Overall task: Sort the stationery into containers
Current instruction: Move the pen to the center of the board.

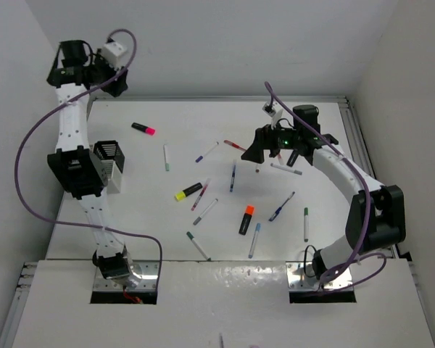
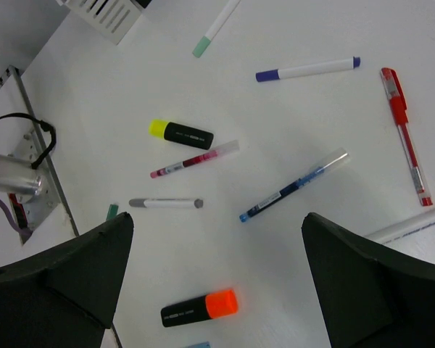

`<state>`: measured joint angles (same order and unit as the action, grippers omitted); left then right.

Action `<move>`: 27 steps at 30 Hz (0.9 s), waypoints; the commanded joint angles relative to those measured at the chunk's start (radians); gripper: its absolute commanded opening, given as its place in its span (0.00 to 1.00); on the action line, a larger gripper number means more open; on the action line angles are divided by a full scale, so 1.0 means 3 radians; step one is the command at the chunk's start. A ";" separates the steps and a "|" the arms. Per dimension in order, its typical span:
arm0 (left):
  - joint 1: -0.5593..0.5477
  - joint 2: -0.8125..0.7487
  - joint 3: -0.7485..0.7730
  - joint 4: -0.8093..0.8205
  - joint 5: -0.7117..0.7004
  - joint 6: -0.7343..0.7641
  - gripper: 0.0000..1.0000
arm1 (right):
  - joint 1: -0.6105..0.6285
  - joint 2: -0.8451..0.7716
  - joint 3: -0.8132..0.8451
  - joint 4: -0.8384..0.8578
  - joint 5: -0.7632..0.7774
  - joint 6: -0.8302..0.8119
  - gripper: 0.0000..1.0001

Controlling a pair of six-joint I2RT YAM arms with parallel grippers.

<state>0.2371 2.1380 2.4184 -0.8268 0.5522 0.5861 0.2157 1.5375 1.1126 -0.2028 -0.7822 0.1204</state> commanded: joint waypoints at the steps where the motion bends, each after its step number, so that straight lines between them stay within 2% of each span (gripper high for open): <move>1: -0.0140 0.0211 -0.0332 -0.0529 -0.0142 0.0811 0.68 | -0.0070 -0.0145 -0.0063 0.0103 -0.0046 0.0033 0.97; 3: -0.0273 0.0256 -0.0544 -0.0288 -0.0250 0.0853 0.68 | -0.0090 -0.0175 -0.0083 0.0088 -0.0062 0.0018 0.96; 6: -0.0422 0.0537 -0.0362 -0.0159 -0.0434 0.0640 0.67 | -0.0121 -0.0216 -0.0124 0.0047 -0.0067 0.0003 0.96; 10: -0.0437 0.0773 -0.0233 0.0097 -0.0399 0.0378 0.65 | -0.0162 -0.0257 -0.0165 0.0027 -0.0087 0.0003 0.96; 14: -0.0478 0.0901 -0.0258 0.0194 -0.0424 0.0551 0.66 | -0.0213 -0.0293 -0.0211 0.0011 -0.0098 0.0003 0.96; 18: -0.0489 0.0973 -0.0340 0.0358 -0.0542 0.0394 0.65 | -0.0264 -0.0324 -0.0267 0.0006 -0.0118 -0.0007 0.95; 21: -0.0453 0.1034 -0.0381 0.0552 -0.0578 0.0036 0.64 | -0.0279 -0.0314 -0.0283 0.0006 -0.0133 -0.0007 0.95; 22: -0.0438 0.1070 -0.0391 0.0669 -0.0598 -0.0218 0.64 | -0.0279 -0.0314 -0.0288 0.0001 -0.0133 -0.0007 0.95; 25: -0.0417 0.1116 -0.0437 0.0914 -0.0884 -0.0775 0.56 | -0.0284 -0.0324 -0.0308 0.0006 -0.0138 -0.0002 0.95; 27: -0.0412 0.1111 -0.0488 0.1032 -0.1114 -0.1133 0.57 | -0.0284 -0.0344 -0.0334 0.0016 -0.0149 0.0003 0.95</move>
<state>0.0998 2.4691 2.2841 -0.6296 0.3138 0.4648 0.1341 1.4780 1.0210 -0.2180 -0.7971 0.1211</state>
